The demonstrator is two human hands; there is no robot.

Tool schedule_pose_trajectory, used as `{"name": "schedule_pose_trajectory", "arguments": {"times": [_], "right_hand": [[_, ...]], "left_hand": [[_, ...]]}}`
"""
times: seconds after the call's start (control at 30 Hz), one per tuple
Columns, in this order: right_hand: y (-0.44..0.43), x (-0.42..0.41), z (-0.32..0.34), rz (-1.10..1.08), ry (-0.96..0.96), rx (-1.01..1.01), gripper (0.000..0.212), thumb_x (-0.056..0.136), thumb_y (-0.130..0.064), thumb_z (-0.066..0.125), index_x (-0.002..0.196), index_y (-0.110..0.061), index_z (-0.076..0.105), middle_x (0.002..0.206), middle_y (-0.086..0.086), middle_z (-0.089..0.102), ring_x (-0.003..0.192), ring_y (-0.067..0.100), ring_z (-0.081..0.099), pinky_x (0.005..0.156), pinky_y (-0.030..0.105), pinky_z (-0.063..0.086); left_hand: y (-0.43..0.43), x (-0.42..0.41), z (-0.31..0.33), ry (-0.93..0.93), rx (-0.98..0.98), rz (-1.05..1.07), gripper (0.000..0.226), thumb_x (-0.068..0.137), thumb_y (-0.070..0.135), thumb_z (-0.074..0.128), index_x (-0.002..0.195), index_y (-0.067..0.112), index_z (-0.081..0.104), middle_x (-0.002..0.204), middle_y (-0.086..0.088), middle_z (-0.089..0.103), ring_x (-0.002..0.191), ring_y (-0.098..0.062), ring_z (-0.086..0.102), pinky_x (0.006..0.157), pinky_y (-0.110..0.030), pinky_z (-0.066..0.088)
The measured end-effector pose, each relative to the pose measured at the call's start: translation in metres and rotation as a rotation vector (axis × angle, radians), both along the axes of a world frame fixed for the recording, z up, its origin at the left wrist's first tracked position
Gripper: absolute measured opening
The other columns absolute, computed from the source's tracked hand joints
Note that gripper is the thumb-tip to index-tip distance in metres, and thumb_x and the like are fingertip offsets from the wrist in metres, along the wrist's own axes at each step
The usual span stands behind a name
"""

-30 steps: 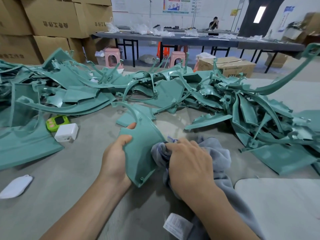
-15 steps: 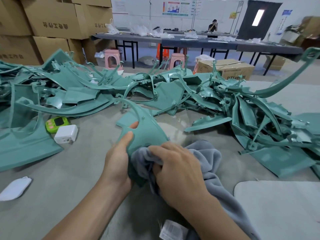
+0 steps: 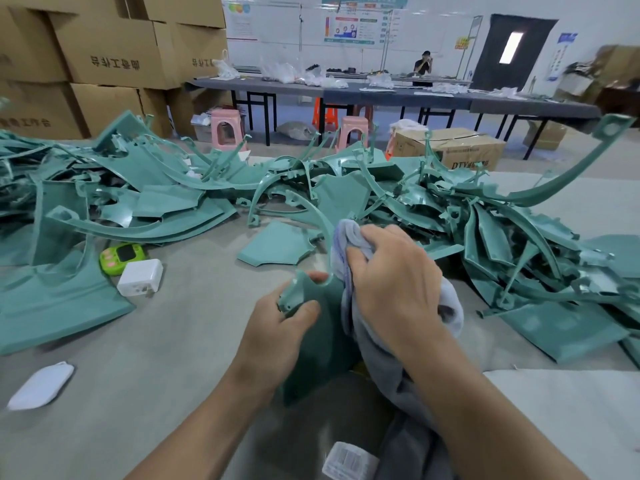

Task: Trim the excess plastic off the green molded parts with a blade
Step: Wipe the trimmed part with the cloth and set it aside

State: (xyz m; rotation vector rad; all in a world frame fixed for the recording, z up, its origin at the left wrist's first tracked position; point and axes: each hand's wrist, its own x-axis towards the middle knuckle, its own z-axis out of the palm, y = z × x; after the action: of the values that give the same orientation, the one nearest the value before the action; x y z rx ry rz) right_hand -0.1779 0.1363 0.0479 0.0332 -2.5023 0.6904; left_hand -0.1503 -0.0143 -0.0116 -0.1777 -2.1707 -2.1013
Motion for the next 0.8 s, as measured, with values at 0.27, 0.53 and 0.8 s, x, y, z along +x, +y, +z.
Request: {"name": "schedule_pose_trajectory", "arguments": {"times": [0.27,0.53,0.8], "right_hand": [[-0.016,-0.053,0.046,-0.02,0.115,0.112,0.027,0.093,-0.02,0.056,0.067,-0.017,0.049,0.064,0.0,0.054,0.057,0.02,0.05,0.047,0.028,0.029],[0.001,-0.047,0.042,0.201,-0.091,0.096,0.024,0.088,-0.019,0.063,0.072,-0.007,0.048,0.057,0.005,0.041,0.055,0.028,0.035,0.052,0.034,0.035],[0.042,0.021,0.002,0.182,-0.218,0.065,0.025,0.083,-0.05,0.052,0.084,-0.025,0.057,0.067,0.002,0.058,0.067,0.029,0.059,0.061,0.045,0.054]], "left_hand": [[-0.002,0.004,0.001,0.11,-0.199,-0.063,0.037,0.083,0.024,0.053,0.108,0.045,0.069,0.086,0.012,0.072,0.077,-0.008,0.067,0.062,-0.014,0.052],[-0.002,0.006,-0.001,0.109,-0.145,-0.033,0.036,0.08,0.022,0.054,0.102,0.044,0.071,0.081,0.011,0.073,0.071,-0.004,0.066,0.061,-0.013,0.049],[-0.002,0.002,-0.005,0.071,-0.095,0.021,0.038,0.078,0.024,0.059,0.107,0.045,0.072,0.091,0.015,0.076,0.08,0.0,0.068,0.068,-0.011,0.05]]}}
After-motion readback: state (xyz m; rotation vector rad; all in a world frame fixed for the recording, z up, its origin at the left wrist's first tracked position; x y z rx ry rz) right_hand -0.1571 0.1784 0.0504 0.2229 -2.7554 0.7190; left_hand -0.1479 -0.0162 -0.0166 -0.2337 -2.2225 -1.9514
